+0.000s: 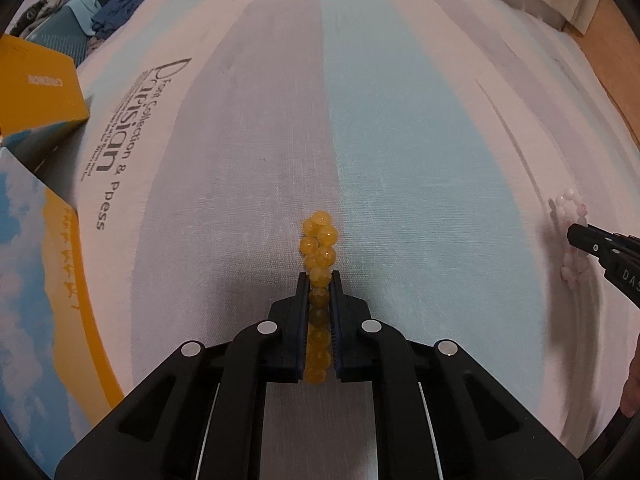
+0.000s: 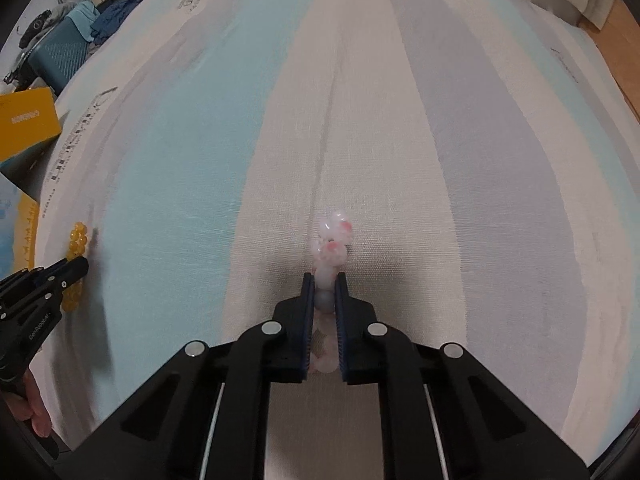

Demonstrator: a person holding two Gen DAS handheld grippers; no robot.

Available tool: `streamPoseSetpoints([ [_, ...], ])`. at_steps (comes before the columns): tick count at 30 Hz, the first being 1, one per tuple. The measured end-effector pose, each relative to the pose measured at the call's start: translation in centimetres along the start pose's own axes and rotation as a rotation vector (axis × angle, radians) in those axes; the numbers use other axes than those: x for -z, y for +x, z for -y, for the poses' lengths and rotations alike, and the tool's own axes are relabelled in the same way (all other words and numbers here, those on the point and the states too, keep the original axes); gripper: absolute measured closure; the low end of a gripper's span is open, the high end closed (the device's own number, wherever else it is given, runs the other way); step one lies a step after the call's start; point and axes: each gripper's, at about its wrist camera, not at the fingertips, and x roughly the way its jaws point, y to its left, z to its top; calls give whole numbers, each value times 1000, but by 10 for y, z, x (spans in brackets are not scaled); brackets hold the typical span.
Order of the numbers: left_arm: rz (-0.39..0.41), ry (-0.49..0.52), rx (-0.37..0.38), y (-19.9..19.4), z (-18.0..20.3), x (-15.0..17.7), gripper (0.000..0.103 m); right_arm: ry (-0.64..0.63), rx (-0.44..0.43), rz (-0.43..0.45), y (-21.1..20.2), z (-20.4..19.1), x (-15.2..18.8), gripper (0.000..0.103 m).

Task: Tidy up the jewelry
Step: 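Carry the yellow and pink-white bracelets into the white box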

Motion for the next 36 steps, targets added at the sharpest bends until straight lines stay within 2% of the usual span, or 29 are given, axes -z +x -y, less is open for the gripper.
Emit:
streamPoseSetpoints([
  [8,31,-10,-3,-27,-5,1,94,6,-26,40,-33,-4,4,94],
  [20,75,-37,-16,-70,-21,10,94,-34,-48,104,-77,-38,5,94],
  [29,113,-72,-31,-105,-46,19,94,-76,-66,137,-103,-77,3,94],
  [36,154,-126,-43,-140,-84,31,94,-126,-94,175,-126,-122,0,94],
])
